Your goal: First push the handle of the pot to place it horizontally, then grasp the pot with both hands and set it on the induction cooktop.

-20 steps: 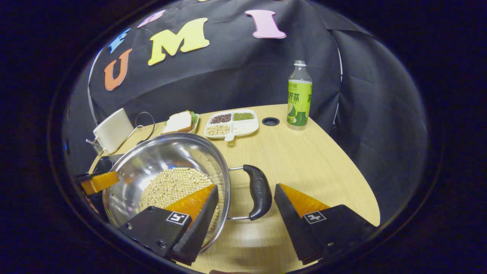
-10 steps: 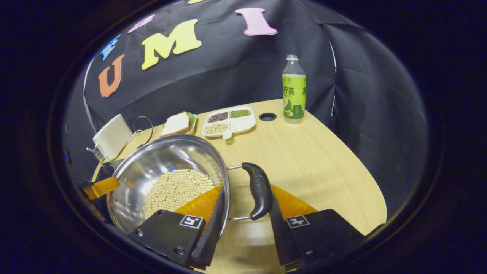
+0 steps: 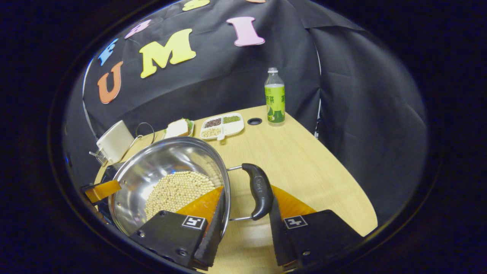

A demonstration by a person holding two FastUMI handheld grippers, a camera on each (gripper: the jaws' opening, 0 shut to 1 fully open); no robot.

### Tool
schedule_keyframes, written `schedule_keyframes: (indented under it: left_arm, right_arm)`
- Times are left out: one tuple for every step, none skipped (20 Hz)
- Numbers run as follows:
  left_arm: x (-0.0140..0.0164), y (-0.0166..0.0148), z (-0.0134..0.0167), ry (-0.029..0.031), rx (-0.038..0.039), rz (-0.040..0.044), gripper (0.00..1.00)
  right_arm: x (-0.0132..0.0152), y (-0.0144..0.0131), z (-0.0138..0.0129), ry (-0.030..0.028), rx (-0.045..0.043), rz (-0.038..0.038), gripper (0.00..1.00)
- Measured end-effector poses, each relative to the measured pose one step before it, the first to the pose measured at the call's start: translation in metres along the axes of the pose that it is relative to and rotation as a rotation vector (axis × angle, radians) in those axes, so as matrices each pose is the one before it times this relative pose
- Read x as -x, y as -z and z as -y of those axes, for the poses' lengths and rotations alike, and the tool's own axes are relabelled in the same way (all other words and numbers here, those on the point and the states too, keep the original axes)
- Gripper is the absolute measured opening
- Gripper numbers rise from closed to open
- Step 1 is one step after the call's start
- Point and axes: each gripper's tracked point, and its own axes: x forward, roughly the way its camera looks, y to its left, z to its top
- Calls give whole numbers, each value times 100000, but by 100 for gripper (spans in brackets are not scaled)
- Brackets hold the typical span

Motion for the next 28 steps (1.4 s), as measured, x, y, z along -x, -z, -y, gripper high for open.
schedule_keyframes:
  left_arm:
    - [727,-357,73,344,-524,1189,51]
    - [660,-413,-62,77,-334,1257,52]
    - [729,-392,-140,-134,-576,1347,51]
    - [799,-497,-269,-419,-550,1598,51]
    - [880,-475,-309,-576,-424,1611,51]
    - [770,-438,-453,-603,-211,1632,51]
    - [723,-380,-567,-533,11,1194,51]
    - [575,-293,-618,-471,638,885,51]
    - [626,-158,-652,-335,769,436,51]
    - [649,-190,-665,-446,312,322,51]
    - [547,-278,-889,-787,-133,910,51]
    - [506,-199,-1080,-989,140,557,51]
    - [535,-266,-1001,-1143,503,736,51]
    - [398,-248,-1061,-1164,353,642,51]
    - [375,-228,-1176,-1345,559,522,51]
    - [278,-363,-1175,-1416,211,431,51]
    - [317,-210,-1213,-1445,37,231,51]
    - [-13,-213,-1258,-1420,44,365,51]
    - [252,-341,-1126,-1428,105,473,51]
    - [153,-409,-1047,-1274,-261,578,51]
    - [57,-363,-1015,-1190,116,778,51]
    - [-128,-206,-1129,-1161,357,421,51]
    - [-181,-347,-942,-915,383,332,51]
    - [-201,-347,-1014,-868,461,218,51]
    - [-21,-264,-836,-530,75,-11,51]
    - [-348,-343,-767,-491,-118,436,51]
    - [-278,-305,-760,-608,66,-92,51]
    - [-426,-272,-439,-645,172,160,51]
  right_arm:
    - [1038,-187,-102,168,-10,501,61]
    - [787,-225,-250,-208,-180,551,61]
    - [721,-221,-344,-477,-192,333,61]
    - [590,-28,-374,-694,-228,141,61]
    - [720,-41,-639,-908,-324,-181,61]
    - [482,11,-629,-791,-3,-169,60]
    - [531,-64,-650,-781,341,127,60]
    - [502,-85,-760,-707,366,356,61]
    - [450,-164,-831,-605,646,594,61]
    - [338,-76,-980,-535,1117,537,60]
    - [202,-21,-988,-582,904,127,60]
    - [155,24,-1119,-809,902,47,60]
    - [95,-24,-1188,-1103,846,-81,60]
    - [-26,-27,-1268,-1236,654,-218,60]
    - [13,58,-1282,-1286,572,-336,61]
    - [-322,91,-1244,-1275,857,-472,60]
    - [-331,-15,-1254,-1245,375,-371,60]
    - [-360,-23,-1254,-1276,188,-475,60]
    - [-326,8,-1253,-1306,502,-497,60]
    - [-366,18,-1162,-1275,279,-378,60]
    - [-375,-115,-1092,-1077,542,-257,61]
    - [-376,-173,-1128,-963,489,-267,60]
    - [-463,-170,-1086,-726,231,-152,61]
    - [-565,-143,-942,-636,612,-319,61]
    - [-501,-123,-934,-569,181,-390,60]
    - [-521,-131,-889,-541,665,-684,60]
    - [-530,-273,-788,-311,372,-313,60]
    - [-481,-366,-710,-157,716,-172,61]
